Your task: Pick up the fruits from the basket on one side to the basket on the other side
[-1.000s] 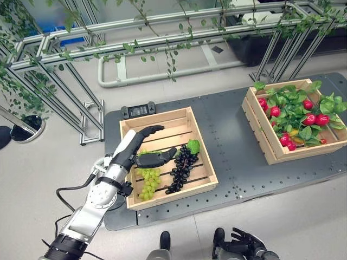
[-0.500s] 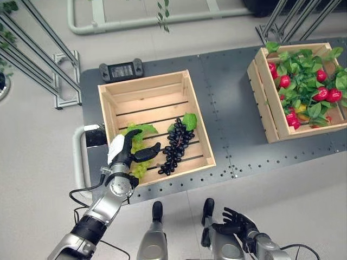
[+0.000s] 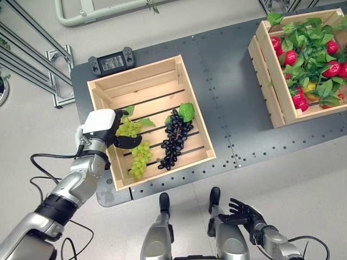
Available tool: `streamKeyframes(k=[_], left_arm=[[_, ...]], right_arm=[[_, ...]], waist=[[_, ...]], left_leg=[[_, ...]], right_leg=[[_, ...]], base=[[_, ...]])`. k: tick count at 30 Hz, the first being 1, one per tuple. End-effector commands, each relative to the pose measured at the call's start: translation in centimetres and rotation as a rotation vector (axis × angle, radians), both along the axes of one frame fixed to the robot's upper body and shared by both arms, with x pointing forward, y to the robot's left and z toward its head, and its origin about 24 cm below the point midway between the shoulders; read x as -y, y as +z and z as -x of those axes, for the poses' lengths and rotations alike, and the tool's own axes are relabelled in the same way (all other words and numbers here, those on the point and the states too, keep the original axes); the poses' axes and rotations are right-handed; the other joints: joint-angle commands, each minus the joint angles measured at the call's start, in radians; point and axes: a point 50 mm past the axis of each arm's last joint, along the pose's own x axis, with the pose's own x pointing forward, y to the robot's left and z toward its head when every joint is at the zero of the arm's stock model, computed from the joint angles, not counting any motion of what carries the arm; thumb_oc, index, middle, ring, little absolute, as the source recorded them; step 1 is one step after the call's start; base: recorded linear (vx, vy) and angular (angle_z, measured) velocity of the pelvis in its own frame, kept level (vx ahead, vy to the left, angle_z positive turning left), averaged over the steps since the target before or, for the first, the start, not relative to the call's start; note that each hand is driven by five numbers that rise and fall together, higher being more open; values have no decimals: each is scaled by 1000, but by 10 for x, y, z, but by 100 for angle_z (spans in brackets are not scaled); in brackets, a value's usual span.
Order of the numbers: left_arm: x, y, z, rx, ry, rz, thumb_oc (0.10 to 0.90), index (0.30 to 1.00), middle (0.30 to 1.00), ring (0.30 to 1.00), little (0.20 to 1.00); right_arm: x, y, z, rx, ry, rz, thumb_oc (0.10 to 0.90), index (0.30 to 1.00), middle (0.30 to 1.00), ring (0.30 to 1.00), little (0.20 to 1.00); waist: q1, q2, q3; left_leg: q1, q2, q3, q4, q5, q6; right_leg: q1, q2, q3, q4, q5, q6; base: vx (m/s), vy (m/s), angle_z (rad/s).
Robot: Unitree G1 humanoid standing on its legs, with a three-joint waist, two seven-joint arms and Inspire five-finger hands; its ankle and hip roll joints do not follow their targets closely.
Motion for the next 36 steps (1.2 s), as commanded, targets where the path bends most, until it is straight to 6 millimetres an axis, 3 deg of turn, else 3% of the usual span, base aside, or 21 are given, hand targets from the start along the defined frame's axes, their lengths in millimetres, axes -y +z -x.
streamKeyframes(k=[1, 4, 6, 13, 17, 25, 29, 36], left_arm=[[-4, 61, 4, 244, -55, -158, 800, 900, 900, 900, 900], [1, 66, 8, 220, -115, -146, 800, 900, 900, 900, 900], [4, 72, 11, 153, -158, -281, 800, 900, 900, 900, 900], [8, 89, 14, 36, -226, -483, 800, 900, 900, 900, 900], [21, 103, 10, -3, -271, -652, 800, 900, 900, 900, 900], [36, 132, -2, -16, -270, -809, 800, 900, 900, 900, 900], [34, 143, -9, 20, -230, -861, 800, 900, 900, 900, 900], [25, 136, -20, 22, -217, -893, 800, 900, 900, 900, 900]], right_arm=[[17, 0, 20, 4, -49, -12, 800, 900, 900, 900, 900], [19, 1, 18, 12, -56, -13, 800, 900, 900, 900, 900], [22, 2, 17, 15, -68, -10, 800, 900, 900, 900, 900], [31, 5, 19, 11, -70, -5, 800, 900, 900, 900, 900], [33, 6, 14, 22, -61, -2, 800, 900, 900, 900, 900], [34, 10, 2, 63, -67, -18, 800, 900, 900, 900, 900], [31, 9, -1, 68, -62, -28, 800, 900, 900, 900, 900], [22, 9, -6, 79, -51, -58, 800, 900, 900, 900, 900]], waist=[[6, -22, -49], [14, -16, -47], [16, -8, -45], [10, 0, -49], [3, -1, -46], [0, -21, -16], [4, -40, 2], [6, -72, 18]], left_leg=[[-78, -36, 18, 113, -51, 12], [-82, -39, 16, 111, -49, 10], [-83, -43, 15, 111, -49, 9], [-71, -45, 25, 95, -46, 9], [-79, -45, 32, 110, -51, 9], [-146, -41, 24, 217, -73, 10], [-175, -38, 18, 264, -86, 14], [-207, -35, 10, 312, -103, 18]], right_leg=[[-45, -44, 55, 99, -54, 23], [-44, -46, 48, 93, -51, 24], [-45, -49, 44, 97, -51, 28], [-34, -53, 42, 86, -44, 38], [-44, -49, 40, 96, -44, 40], [-99, -42, 41, 184, -69, 31], [-120, -36, 44, 217, -81, 24], [-139, -20, 53, 241, -86, 18]], base=[[0, 0, 0], [-37, 0, 4], [-28, 20, 11], [-6, 11, 3], [-36, -4, 2], [-69, -29, 7], [-37, -41, 2], [-4, -10, 0]])
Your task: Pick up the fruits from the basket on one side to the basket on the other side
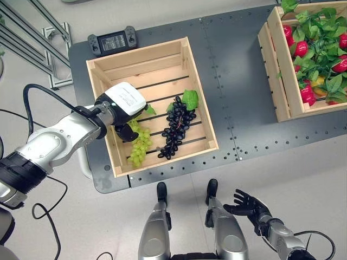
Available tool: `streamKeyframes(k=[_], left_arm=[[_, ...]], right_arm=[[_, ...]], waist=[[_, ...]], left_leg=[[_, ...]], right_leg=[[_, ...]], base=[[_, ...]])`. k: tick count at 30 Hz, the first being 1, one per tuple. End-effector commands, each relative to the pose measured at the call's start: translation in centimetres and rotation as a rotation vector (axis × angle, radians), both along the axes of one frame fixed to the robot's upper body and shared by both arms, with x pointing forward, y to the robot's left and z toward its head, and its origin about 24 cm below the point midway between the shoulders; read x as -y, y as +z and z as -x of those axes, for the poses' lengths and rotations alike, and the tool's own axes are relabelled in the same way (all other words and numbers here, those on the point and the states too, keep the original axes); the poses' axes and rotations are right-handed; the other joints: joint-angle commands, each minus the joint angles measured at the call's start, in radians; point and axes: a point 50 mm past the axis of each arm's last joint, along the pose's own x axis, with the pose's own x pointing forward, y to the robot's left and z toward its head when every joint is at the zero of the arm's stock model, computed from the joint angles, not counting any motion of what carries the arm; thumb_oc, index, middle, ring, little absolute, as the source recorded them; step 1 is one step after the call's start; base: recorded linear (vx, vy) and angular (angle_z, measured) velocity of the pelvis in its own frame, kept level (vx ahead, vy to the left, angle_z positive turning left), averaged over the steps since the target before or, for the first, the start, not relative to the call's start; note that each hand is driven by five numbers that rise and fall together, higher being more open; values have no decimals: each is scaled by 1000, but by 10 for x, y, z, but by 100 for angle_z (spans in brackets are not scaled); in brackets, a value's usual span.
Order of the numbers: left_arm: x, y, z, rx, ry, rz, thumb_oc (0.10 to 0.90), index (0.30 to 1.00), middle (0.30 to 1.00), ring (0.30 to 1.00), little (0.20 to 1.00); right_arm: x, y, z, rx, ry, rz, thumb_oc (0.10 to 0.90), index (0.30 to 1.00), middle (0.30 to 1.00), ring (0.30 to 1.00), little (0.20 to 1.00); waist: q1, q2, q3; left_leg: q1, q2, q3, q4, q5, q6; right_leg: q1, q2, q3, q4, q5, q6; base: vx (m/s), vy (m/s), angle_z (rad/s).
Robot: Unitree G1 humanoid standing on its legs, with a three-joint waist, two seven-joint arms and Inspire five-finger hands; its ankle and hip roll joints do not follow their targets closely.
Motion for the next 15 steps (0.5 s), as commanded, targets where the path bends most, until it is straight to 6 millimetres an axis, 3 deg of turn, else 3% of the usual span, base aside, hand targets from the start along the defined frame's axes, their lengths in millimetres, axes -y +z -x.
streamKeyframes(k=[1, 9, 15], left_arm=[[-10, 51, 2, 210, 13, -61, 800, 900, 900, 900, 900], [2, 30, -3, -25, 16, -120, 800, 900, 900, 900, 900], [9, 38, -1, -61, 36, -182, 800, 900, 900, 900, 900]], right_arm=[[5, -2, 13, 0, 9, -29, 800, 900, 900, 900, 900], [2, 2, 3, 20, 28, -22, 800, 900, 900, 900, 900], [7, 4, 1, 21, 20, -16, 800, 900, 900, 900, 900]], waist=[[10, -34, -25], [4, -43, -6], [9, -36, -2]], left_leg=[[-82, -37, 18, 189, -100, 16], [-97, -34, 20, 194, -97, 16], [-95, -38, 20, 183, -91, 16]], right_leg=[[-64, -15, 69, 162, -77, 29], [-74, -5, 71, 166, -77, 25], [-69, -11, 60, 160, -74, 29]], base=[[0, 0, 0], [-3, -1, 2], [-2, -1, 1]])
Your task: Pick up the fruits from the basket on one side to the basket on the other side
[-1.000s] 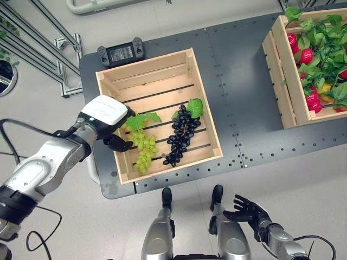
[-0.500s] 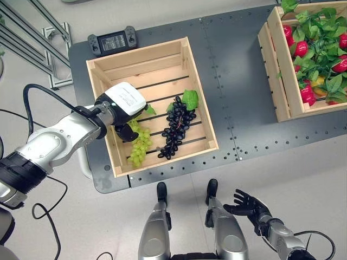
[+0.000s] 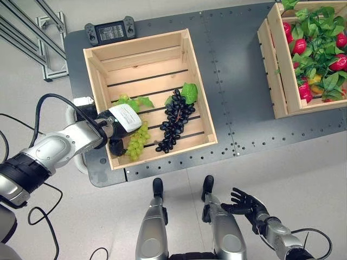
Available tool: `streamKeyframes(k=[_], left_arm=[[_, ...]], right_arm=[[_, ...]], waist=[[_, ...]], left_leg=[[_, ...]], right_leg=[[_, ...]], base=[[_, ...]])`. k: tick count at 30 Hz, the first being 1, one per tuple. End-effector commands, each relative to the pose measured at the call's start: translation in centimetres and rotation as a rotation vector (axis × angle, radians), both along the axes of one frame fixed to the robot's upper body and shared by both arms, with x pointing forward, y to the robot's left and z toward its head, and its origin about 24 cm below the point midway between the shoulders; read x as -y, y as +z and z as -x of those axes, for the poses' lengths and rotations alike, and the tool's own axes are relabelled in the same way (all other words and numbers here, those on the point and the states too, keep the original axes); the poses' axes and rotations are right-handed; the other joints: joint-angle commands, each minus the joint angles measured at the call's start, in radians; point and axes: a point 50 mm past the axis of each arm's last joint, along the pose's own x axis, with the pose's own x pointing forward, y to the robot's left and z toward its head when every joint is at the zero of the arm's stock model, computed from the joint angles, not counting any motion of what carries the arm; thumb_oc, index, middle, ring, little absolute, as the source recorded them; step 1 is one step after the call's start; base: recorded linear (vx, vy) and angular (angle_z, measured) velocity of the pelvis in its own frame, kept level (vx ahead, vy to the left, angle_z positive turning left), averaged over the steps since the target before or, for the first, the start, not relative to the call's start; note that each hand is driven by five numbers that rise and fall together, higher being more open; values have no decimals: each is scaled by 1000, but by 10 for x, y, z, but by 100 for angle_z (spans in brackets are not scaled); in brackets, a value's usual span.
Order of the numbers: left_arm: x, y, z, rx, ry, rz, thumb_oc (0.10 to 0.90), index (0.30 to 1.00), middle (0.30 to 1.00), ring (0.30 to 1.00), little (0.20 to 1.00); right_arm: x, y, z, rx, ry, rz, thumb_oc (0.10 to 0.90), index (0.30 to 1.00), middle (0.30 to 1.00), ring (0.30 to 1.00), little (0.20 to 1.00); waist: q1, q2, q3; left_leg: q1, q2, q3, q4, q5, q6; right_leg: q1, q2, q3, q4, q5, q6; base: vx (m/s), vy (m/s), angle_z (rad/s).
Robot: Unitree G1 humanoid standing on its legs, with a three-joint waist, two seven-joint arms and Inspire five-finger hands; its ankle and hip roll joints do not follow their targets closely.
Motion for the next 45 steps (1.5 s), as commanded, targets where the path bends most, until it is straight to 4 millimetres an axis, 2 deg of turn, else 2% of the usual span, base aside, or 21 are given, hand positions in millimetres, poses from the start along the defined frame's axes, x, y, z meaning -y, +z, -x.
streamKeyframes(k=[1, 6, 9, 11, 15, 21, 25, 30, 35, 45], left_arm=[[4, 71, -5, 236, -4, -23, 800, 900, 900, 900, 900], [0, 82, -11, 387, -36, -2, 800, 900, 900, 900, 900], [-6, 81, -15, 434, -35, 5, 800, 900, 900, 900, 900], [-20, 77, -20, 497, -15, 12, 800, 900, 900, 900, 900], [-33, 66, -26, 558, 13, 21, 800, 900, 900, 900, 900], [-43, 39, -35, 552, 73, -45, 800, 900, 900, 900, 900], [-48, 31, -39, 555, 129, -103, 800, 900, 900, 900, 900], [-52, 32, -42, 612, 209, -159, 800, 900, 900, 900, 900], [-51, 33, -46, 654, 242, -196, 800, 900, 900, 900, 900], [-45, 13, -53, 606, 374, -300, 800, 900, 900, 900, 900]], right_arm=[[15, 6, 1, 30, -18, -12, 800, 900, 900, 900, 900], [10, 4, 1, 38, -22, -40, 800, 900, 900, 900, 900], [7, 3, 0, 34, -22, -46, 800, 900, 900, 900, 900], [6, 2, 1, 30, -6, -46, 800, 900, 900, 900, 900], [2, 3, -2, 32, 4, -49, 800, 900, 900, 900, 900], [0, 6, -10, 41, 14, -39, 800, 900, 900, 900, 900], [-1, 9, -14, 45, 10, -31, 800, 900, 900, 900, 900], [-2, 11, -18, 49, 21, -25, 800, 900, 900, 900, 900], [-8, 12, -21, 66, 29, -46, 800, 900, 900, 900, 900], [-19, 14, -28, 77, 39, -60, 800, 900, 900, 900, 900]], waist=[[7, -21, -6], [12, -42, -6], [13, -49, -8], [8, -56, -7], [2, -65, -6], [-11, -65, -6], [-21, -67, -6], [-28, -73, -6], [-30, -89, -6], [-43, -100, -6]], left_leg=[[-54, -39, 32, 149, -92, 15], [-67, -38, 30, 161, -98, 15], [-70, -38, 29, 163, -98, 15], [-70, -35, 32, 166, -100, 16], [-78, -32, 37, 174, -99, 17], [-94, -31, 47, 178, -95, 15], [-103, -28, 53, 184, -94, 13], [-116, -27, 57, 188, -93, 14], [-131, -25, 56, 199, -99, 14], [-142, -27, 61, 204, -103, 17]], right_leg=[[-35, -10, 58, 126, -71, 32], [-39, -6, 52, 122, -66, 35], [-43, 0, 54, 124, -64, 34], [-44, 5, 59, 126, -66, 31], [-53, 12, 67, 129, -65, 26], [-75, 15, 79, 138, -66, 20], [-87, 15, 84, 144, -66, 19], [-106, 16, 90, 154, -66, 18], [-122, 20, 89, 164, -67, 20], [-139, 27, 99, 166, -62, 23]], base=[[-15, -24, 3], [-17, -46, 2], [-6, -11, 0], [0, 0, 0], [-2, 2, -1], [-8, 21, -2], [-6, 33, -6], [-3, 18, -5], [-1, -6, 0], [1, -4, -1]])
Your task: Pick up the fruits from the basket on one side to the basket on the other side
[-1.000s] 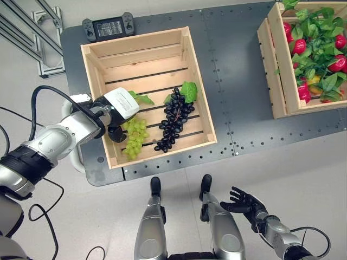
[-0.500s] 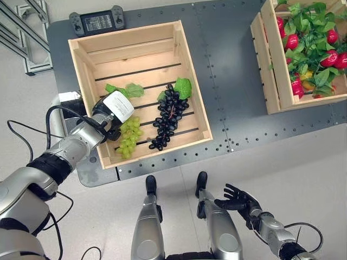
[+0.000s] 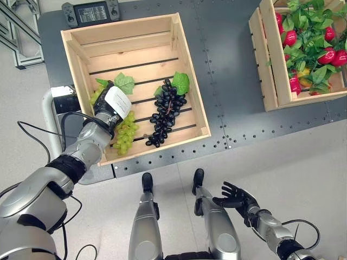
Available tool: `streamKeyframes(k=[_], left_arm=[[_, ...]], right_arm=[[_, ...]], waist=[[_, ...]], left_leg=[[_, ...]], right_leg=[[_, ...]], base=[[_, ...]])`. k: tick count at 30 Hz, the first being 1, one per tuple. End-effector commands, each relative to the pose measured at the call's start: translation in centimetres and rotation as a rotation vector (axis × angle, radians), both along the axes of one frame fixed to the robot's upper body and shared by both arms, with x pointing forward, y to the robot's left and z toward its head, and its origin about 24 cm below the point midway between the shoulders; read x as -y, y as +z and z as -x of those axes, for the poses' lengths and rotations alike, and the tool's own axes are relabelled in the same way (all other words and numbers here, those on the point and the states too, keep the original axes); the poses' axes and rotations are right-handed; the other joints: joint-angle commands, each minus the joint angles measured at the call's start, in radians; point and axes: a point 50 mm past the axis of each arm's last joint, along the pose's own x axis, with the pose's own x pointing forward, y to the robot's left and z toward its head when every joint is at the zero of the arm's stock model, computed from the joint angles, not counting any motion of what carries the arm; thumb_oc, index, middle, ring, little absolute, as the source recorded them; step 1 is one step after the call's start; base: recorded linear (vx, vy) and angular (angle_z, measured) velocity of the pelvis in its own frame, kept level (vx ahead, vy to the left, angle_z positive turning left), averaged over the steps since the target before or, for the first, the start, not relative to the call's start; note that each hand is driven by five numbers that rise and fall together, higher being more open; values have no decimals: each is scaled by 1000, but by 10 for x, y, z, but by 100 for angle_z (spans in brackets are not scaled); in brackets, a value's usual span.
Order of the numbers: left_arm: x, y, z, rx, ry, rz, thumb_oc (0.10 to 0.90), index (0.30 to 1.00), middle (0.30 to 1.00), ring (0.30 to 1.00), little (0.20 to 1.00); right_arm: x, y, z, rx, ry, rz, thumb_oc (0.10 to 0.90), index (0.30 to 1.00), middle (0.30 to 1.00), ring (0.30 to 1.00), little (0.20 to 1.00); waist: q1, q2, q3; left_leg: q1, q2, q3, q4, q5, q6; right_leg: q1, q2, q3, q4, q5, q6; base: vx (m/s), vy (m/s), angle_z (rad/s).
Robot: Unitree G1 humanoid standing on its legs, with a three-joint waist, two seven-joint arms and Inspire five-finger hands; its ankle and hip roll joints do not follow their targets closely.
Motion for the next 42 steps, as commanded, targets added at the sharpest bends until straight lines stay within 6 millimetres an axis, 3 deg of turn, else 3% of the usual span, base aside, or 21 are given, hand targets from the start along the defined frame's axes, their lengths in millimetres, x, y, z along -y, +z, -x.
streamKeyframes(k=[1, 2, 8, 14, 18, 22, 26, 33, 37, 42], left_arm=[[-23, 39, -4, 160, 174, -1, 554, 531, 531, 531, 531], [-21, 37, -5, 164, 177, 11, 400, 300, 300, 300, 300], [-15, 31, -6, 176, 127, 23, 400, 300, 300, 300, 300], [-19, 39, -2, 269, 15, 107, 400, 300, 300, 300, 300], [-37, 43, 5, 384, -60, 235, 400, 300, 300, 300, 300], [-56, 34, 19, 487, -155, 324, 400, 300, 300, 300, 300], [-69, 25, 39, 615, -227, 434, 400, 300, 300, 300, 300], [-68, 19, 80, 775, -357, 558, 400, 300, 300, 300, 300], [-65, 15, 103, 873, -428, 615, 400, 300, 300, 300, 300], [-57, 3, 126, 844, -492, 611, 400, 300, 300, 300, 300]], right_arm=[[9, 7, -4, 33, -12, 18, 800, 900, 900, 900, 900], [9, 8, -5, 32, -14, 22, 800, 900, 900, 900, 900], [9, 9, -5, 39, -18, 21, 800, 900, 900, 900, 900], [11, 10, -5, 53, -32, 24, 800, 900, 900, 900, 900], [14, 11, -3, 72, -55, 31, 800, 900, 900, 900, 900], [18, 15, -2, 109, -105, 18, 800, 900, 900, 900, 900], [23, 18, 1, 139, -146, 18, 800, 900, 900, 900, 900], [25, 27, 13, 221, -229, -1, 800, 900, 900, 900, 900], [28, 49, 11, 355, -284, -8, 800, 900, 900, 900, 900], [28, 83, 3, 488, -268, -21, 800, 900, 900, 900, 900]], waist=[[-21, -3, -8], [-23, -1, -8], [-23, 3, -8], [-17, 14, -8], [-10, 25, -8], [-1, 38, -31], [15, 68, -67], [50, 105, -172], [58, 112, -229], [59, 126, -304]], left_leg=[[-63, -31, 37, 150, -100, 12], [-61, -33, 36, 150, -100, 12], [-56, -36, 36, 145, -98, 12], [-35, -42, 32, 125, -92, 12], [-6, -46, 28, 109, -88, 12], [34, -50, 24, 72, -79, 11], [92, -58, 15, 5, -63, 6], [212, -63, -6, -132, -34, -6], [260, -65, -15, -162, -34, -7], [330, -58, -10, -218, -28, -9]], right_leg=[[-39, 25, 49, 106, -61, 26], [-39, 26, 50, 108, -62, 25], [-35, 27, 50, 110, -64, 22], [-22, 26, 46, 104, -68, 19], [2, 22, 41, 103, -74, 17], [37, 19, 36, 80, -75, 13], [88, 11, 29, 40, -76, 10], [214, -3, -17, -58, -65, 19], [263, -11, -35, -84, -63, 22], [326, -18, -43, -125, -55, 28]], base=[[0, 0, 0], [0, 0, 0], [6, 3, -2], [0, 0, 0], [0, 0, 0], [11, -14, -2], [42, 6, 1], [83, -32, 11], [76, -34, 8], [121, -19, 8]])
